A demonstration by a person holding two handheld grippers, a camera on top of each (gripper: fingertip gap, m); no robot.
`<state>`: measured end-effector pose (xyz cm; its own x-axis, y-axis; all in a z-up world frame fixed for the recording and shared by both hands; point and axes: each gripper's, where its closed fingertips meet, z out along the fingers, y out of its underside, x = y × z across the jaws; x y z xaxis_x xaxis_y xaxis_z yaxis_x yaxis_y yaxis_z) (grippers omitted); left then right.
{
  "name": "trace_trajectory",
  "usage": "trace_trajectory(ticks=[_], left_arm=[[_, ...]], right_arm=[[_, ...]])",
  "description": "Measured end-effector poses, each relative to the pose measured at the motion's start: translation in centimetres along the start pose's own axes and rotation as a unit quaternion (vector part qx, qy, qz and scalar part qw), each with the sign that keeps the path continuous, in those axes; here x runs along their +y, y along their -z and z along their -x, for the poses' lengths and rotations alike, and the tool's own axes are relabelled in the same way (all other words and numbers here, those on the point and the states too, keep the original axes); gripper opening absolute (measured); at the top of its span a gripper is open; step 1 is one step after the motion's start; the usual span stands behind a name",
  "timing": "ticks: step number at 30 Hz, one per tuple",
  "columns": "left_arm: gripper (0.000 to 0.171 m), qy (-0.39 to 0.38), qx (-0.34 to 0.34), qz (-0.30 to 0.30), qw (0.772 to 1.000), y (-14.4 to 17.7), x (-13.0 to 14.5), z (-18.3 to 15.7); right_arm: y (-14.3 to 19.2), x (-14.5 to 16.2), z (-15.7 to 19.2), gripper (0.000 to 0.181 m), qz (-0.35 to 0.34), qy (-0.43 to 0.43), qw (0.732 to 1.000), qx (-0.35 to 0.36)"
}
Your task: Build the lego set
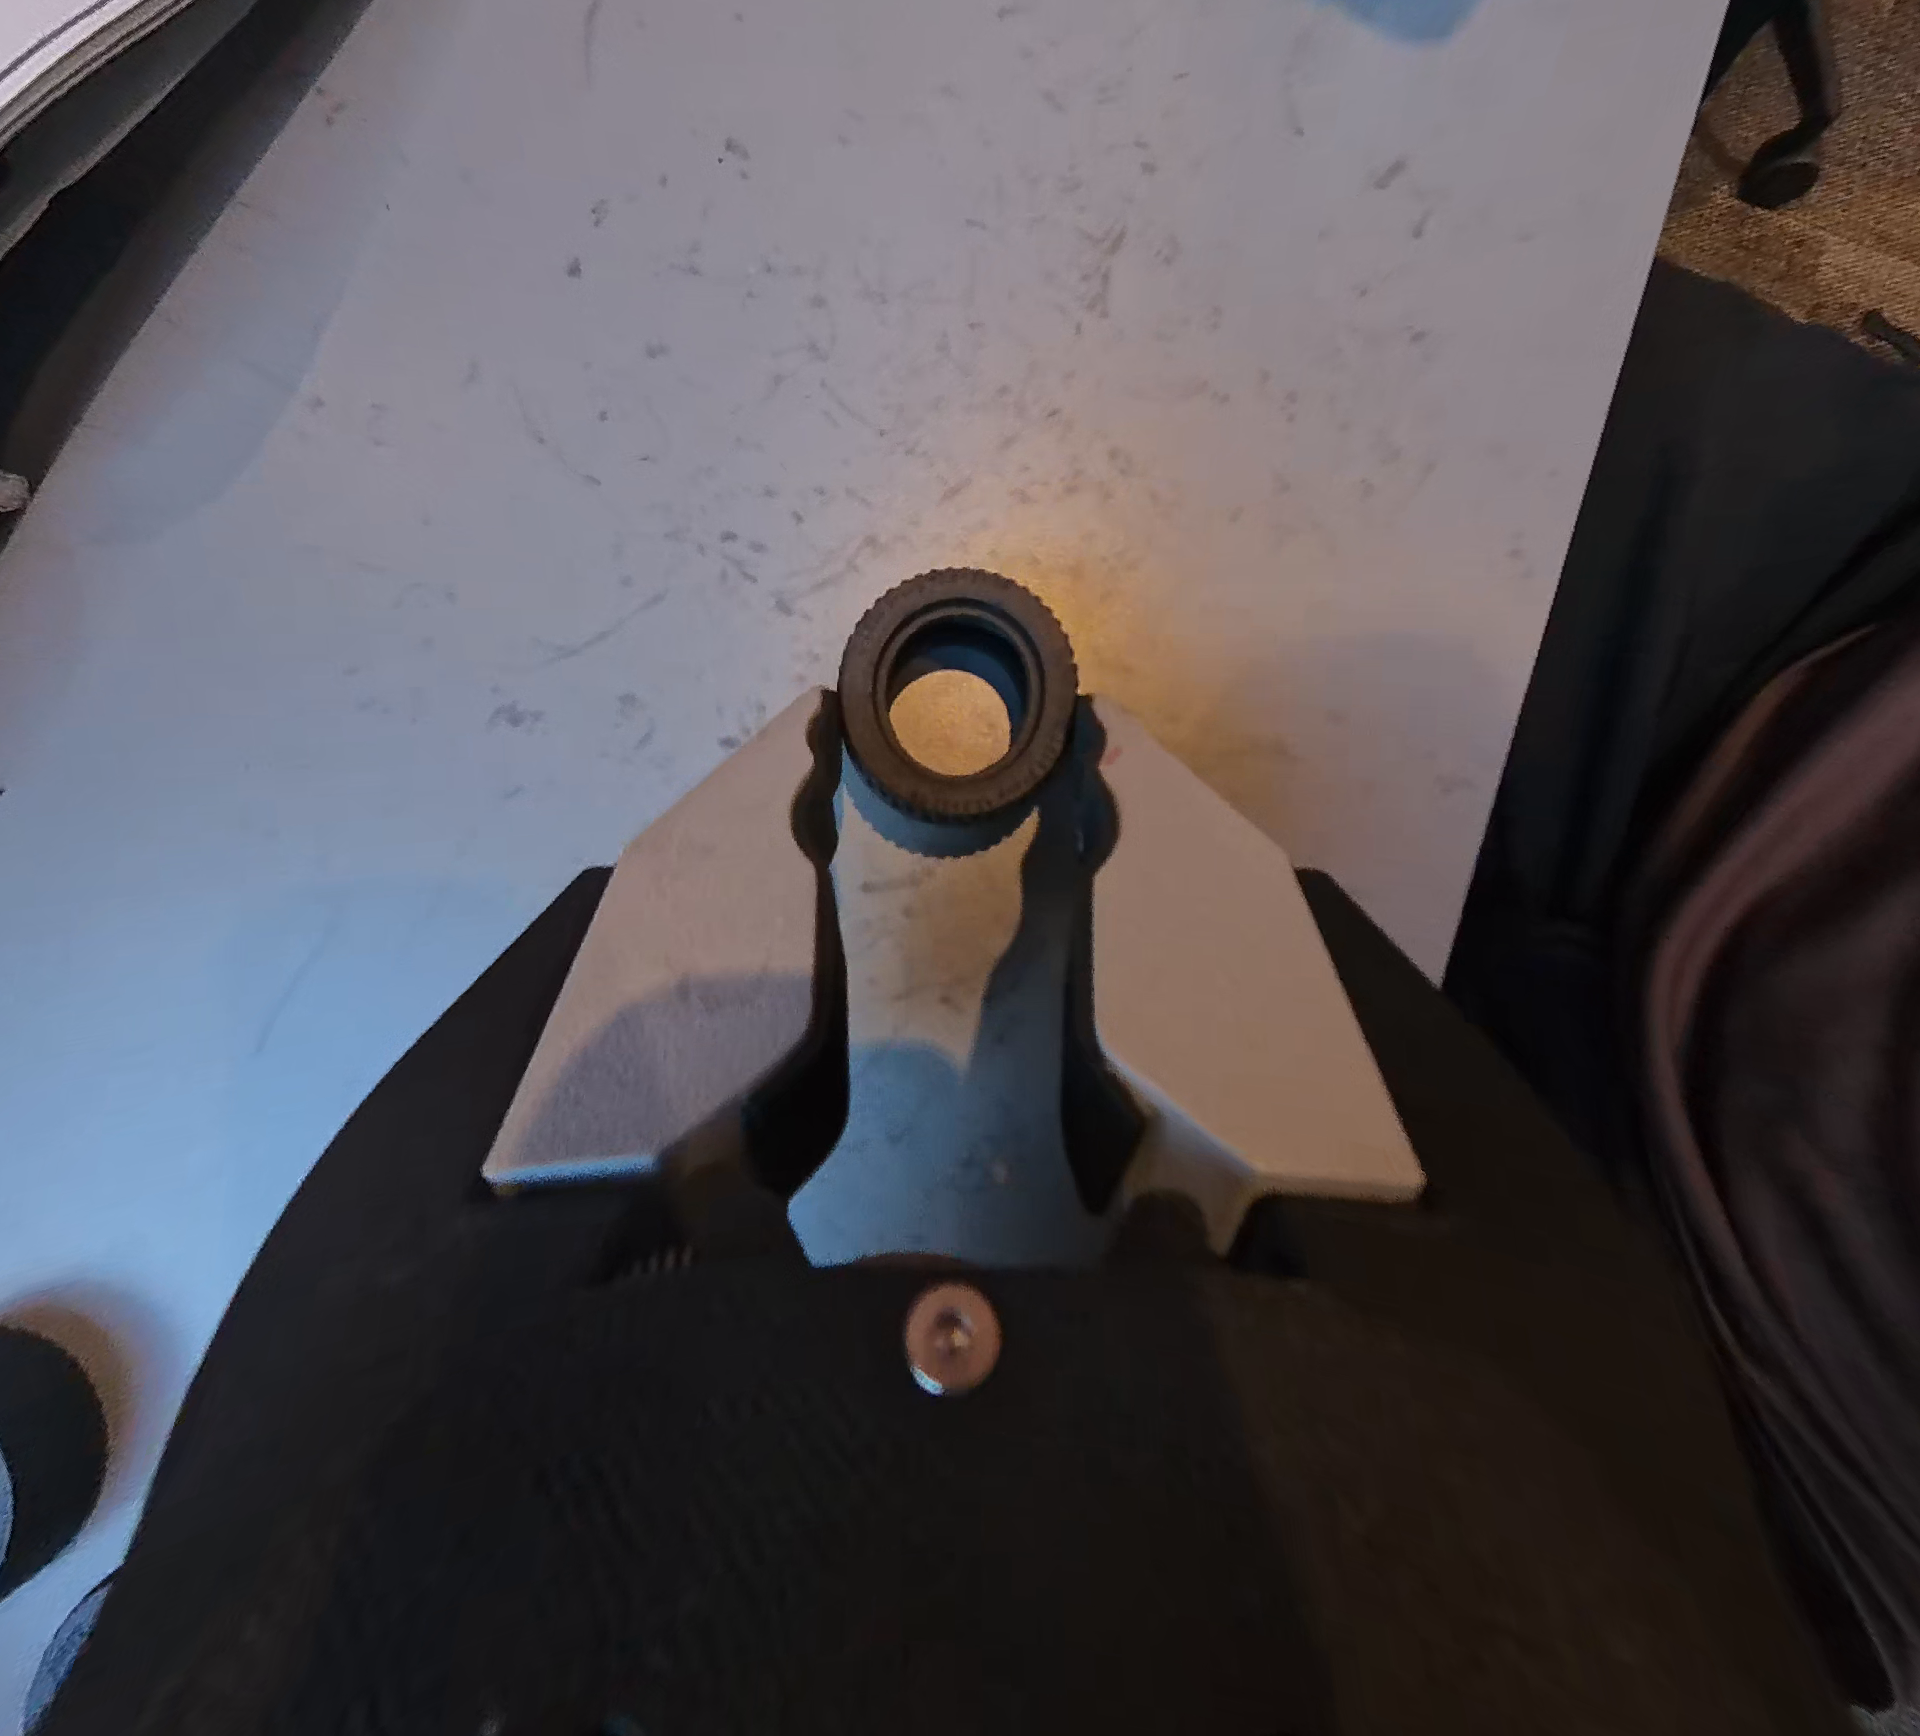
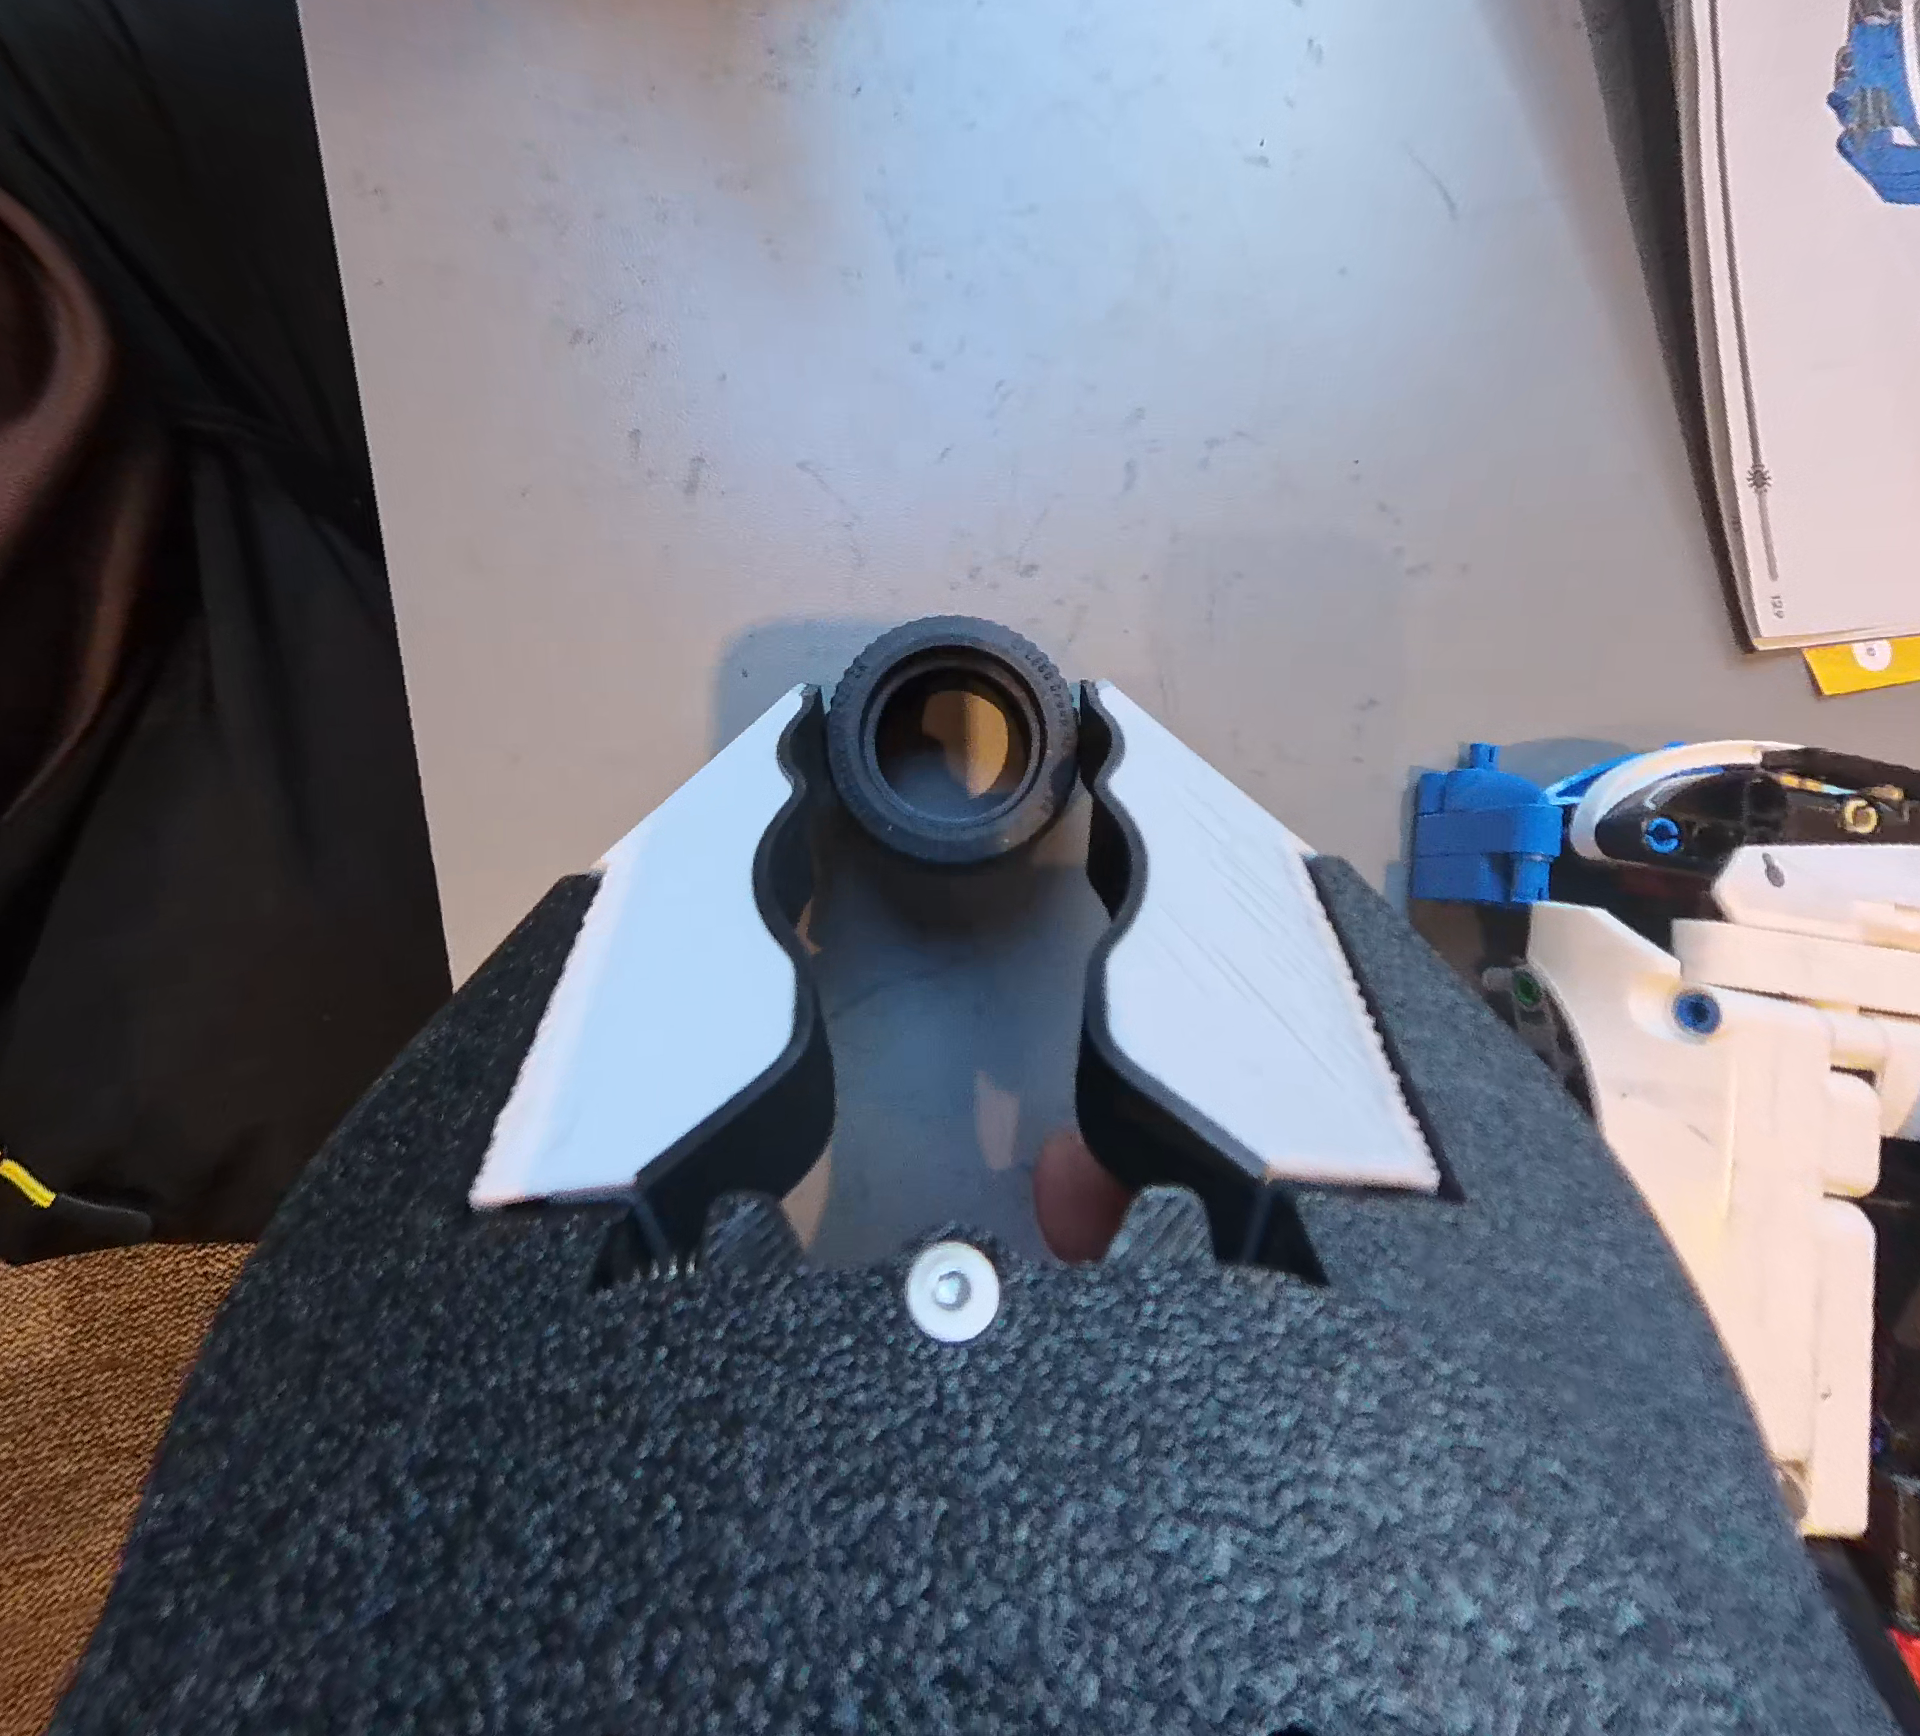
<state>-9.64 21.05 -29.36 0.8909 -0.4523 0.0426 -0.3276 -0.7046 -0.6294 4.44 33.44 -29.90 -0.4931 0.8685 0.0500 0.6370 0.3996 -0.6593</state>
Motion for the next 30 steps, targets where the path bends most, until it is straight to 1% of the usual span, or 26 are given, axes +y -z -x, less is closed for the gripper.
trace_trajectory(ticks=[4, 5, 6, 8, 9, 11, 13, 15, 16, 17, 18, 19, 20, 21, 22, 24, 26, 28, 30], left_arm=[[0.044, 0.012, 0.004, -0.006, 1.0, 0.0, -0.1, -0.1], [0.047, 0.013, 0.009, -0.012, 1.0, 0.0, -0.2, -0.3], [0.052, 0.017, 0.016, -0.02, 1.0, 0.1, -0.4, -0.6], [0.073, 0.04, 0.025, -0.036, 0.998, 0.8, -1.0, -0.8], [0.075, 0.044, 0.022, -0.041, 0.998, 1.5, -1.3, -0.7], [0.077, 0.028, -0.005, -0.06, 0.998, 3.3, -2.0, -0.4], [0.081, 0.01, -0.024, -0.084, 0.996, 4.9, -3.5, -0.1], [0.081, -0.009, -0.013, -0.113, 0.993, 5.4, -6.2, -0.4], [0.082, -0.02, 0.004, -0.124, 0.992, 5.0, -8.0, -0.6], [0.087, -0.034, 0.021, -0.125, 0.991, 4.1, -10.0, -0.7], [0.093, -0.054, 0.04, -0.122, 0.99, 2.6, -12.1, -0.9], [0.097, -0.084, 0.06, -0.119, 0.987, 0.8, -14.4, -1.0], [0.105, -0.114, 0.075, -0.114, 0.984, -1.4, -16.5, -0.9], [0.119, -0.139, 0.087, -0.102, 0.981, -3.9, -18.5, -0.6], [0.127, -0.16, 0.1, -0.074, 0.979, -6.6, -19.8, -0.1], [0.14, -0.188, 0.123, -0.008, 0.974, -11.3, -21.3, 1.0], [0.143, -0.221, 0.124, 0.027, 0.967, -14.7, -22.2, 2.1], [0.151, -0.239, 0.126, 0.043, 0.962, -16.7, -22.8, 2.7], [0.155, -0.244, 0.137, 0.055, 0.958, -18.1, -22.9, 2.7]], right_arm=[[0.0, 0.0, 0.0, 0.05, 0.0, 0.0, 1.0, 0.001], [0.0, 0.0, -0.1, 0.054, -0.002, -0.002, 1.0, 0.004], [0.2, -0.1, -0.1, 0.061, -0.006, -0.008, 1.0, 0.004], [0.9, -0.3, 0.2, 0.071, -0.019, -0.035, 0.999, 0.001], [1.8, -0.4, 0.4, 0.077, -0.028, -0.048, 0.998, 0.006], [4.5, -0.2, 0.7, 0.079, -0.048, -0.07, 0.996, 0.04], [8.5, 0.8, 0.7, 0.077, -0.086, -0.112, 0.985, 0.095], [12.9, 3.0, 0.3, 0.077, -0.129, -0.192, 0.962, 0.146], [14.8, 4.6, 0.1, 0.083, -0.145, -0.232, 0.947, 0.17], [16.5, 6.4, -0.4, 0.09, -0.152, -0.266, 0.931, 0.2], [17.9, 8.7, -1.0, 0.094, -0.144, -0.291, 0.915, 0.24], [19.1, 10.9, -1.6, 0.094, -0.128, -0.302, 0.903, 0.279], [20.1, 12.7, -2.0, 0.095, -0.117, -0.304, 0.894, 0.307], [20.8, 14.0, -2.5, 0.095, -0.114, -0.304, 0.889, 0.322], [21.2, 15.2, -3.0, 0.096, -0.112, -0.305, 0.887, 0.328], [21.8, 17.7, -4.6, 0.105, -0.096, -0.309, 0.889, 0.325], [22.0, 19.5, -6.2, 0.107, -0.084, -0.316, 0.893, 0.31], [21.3, 20.0, -7.2, 0.109, -0.089, -0.318, 0.907, 0.261], [20.1, 20.3, -8.0, 0.116, -0.082, -0.314, 0.92, 0.221]])
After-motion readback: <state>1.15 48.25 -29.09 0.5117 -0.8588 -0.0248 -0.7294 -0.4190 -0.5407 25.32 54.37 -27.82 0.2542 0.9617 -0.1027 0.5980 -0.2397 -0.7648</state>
